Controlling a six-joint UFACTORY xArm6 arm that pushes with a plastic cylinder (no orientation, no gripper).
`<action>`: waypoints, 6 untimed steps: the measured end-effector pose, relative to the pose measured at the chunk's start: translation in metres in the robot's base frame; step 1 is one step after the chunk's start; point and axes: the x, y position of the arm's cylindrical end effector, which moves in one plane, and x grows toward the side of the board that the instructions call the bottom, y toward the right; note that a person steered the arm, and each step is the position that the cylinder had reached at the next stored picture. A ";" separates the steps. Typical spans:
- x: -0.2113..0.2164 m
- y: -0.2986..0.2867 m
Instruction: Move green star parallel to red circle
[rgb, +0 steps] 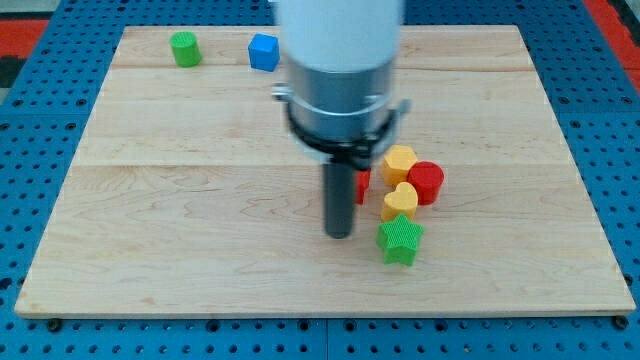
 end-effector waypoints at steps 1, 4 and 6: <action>0.030 0.011; 0.044 0.068; 0.077 0.006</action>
